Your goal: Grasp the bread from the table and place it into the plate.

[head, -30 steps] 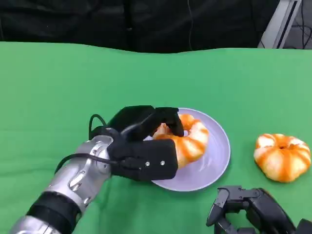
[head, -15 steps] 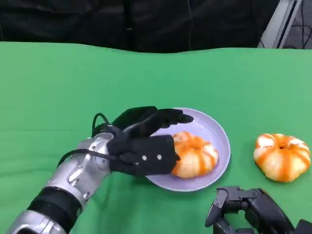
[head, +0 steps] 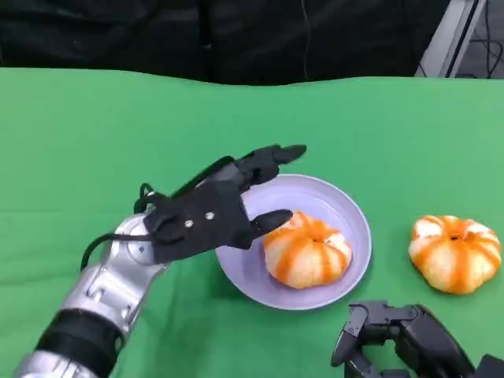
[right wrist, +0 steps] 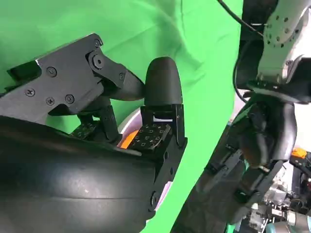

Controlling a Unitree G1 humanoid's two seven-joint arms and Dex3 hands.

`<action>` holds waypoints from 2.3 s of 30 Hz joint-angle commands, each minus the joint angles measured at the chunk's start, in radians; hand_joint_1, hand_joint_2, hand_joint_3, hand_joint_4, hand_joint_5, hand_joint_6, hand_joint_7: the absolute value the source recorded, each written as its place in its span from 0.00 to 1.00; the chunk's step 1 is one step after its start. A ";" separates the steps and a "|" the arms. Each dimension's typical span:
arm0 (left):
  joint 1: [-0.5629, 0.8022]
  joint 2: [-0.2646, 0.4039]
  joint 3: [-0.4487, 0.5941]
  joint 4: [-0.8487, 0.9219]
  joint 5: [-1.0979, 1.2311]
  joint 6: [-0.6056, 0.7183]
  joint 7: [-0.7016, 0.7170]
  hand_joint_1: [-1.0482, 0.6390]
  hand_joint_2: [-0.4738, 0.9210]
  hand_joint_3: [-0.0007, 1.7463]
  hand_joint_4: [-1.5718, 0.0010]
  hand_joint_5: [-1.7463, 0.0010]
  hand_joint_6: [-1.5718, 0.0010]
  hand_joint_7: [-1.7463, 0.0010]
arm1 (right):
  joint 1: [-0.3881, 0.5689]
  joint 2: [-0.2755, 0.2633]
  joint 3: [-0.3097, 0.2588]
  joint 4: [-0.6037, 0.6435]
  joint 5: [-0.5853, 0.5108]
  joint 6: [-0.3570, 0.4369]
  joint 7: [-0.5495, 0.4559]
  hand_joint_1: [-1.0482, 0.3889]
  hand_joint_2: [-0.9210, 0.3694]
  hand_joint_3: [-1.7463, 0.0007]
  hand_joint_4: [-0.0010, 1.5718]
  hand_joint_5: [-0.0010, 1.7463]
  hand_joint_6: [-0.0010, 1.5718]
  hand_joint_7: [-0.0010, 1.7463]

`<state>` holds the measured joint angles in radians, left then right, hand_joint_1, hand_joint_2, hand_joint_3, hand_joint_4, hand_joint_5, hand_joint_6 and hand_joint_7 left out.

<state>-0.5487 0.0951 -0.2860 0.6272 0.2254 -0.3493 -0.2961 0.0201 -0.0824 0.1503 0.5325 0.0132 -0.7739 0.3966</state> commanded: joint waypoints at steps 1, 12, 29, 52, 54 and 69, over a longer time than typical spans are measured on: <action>0.089 -0.011 0.073 -0.126 -0.114 0.049 -0.020 0.07 1.00 0.45 0.83 0.99 0.89 0.99 | 0.009 -0.006 -0.002 0.001 0.005 -0.005 -0.001 0.64 0.26 0.42 0.54 0.84 0.56 0.66; 0.334 -0.054 0.208 -0.380 -0.426 0.095 -0.124 0.12 1.00 0.40 0.72 0.96 0.81 0.98 | 0.007 -0.009 -0.002 0.002 0.008 -0.008 0.002 0.64 0.25 0.43 0.53 0.84 0.56 0.65; 0.648 -0.063 0.270 -0.545 -0.569 0.000 -0.216 0.15 1.00 0.35 0.63 0.97 0.74 0.98 | 0.010 -0.017 -0.010 0.002 0.016 -0.004 0.014 0.64 0.23 0.46 0.54 0.83 0.56 0.65; 0.675 -0.113 0.290 -0.325 -0.613 -0.194 -0.334 0.49 1.00 0.16 0.56 0.99 0.64 0.99 | -0.002 -0.024 -0.029 -0.001 0.051 0.010 0.058 0.65 0.23 0.45 0.53 0.84 0.54 0.67; 0.673 -0.116 0.294 -0.316 -0.609 -0.194 -0.329 0.50 1.00 0.16 0.56 0.99 0.64 0.99 | -0.002 -0.024 -0.029 -0.001 0.047 0.011 0.055 0.65 0.23 0.45 0.53 0.84 0.54 0.67; 0.671 -0.104 0.292 -0.291 -0.438 -0.278 -0.219 0.63 1.00 0.29 0.29 0.97 0.36 0.97 | 0.003 -0.021 -0.026 -0.006 0.035 0.003 0.045 0.65 0.23 0.46 0.53 0.83 0.55 0.67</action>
<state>0.1169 -0.0249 0.0074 0.3282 -0.2280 -0.6041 -0.5261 0.0175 -0.0943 0.1300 0.5296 0.0467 -0.7702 0.4482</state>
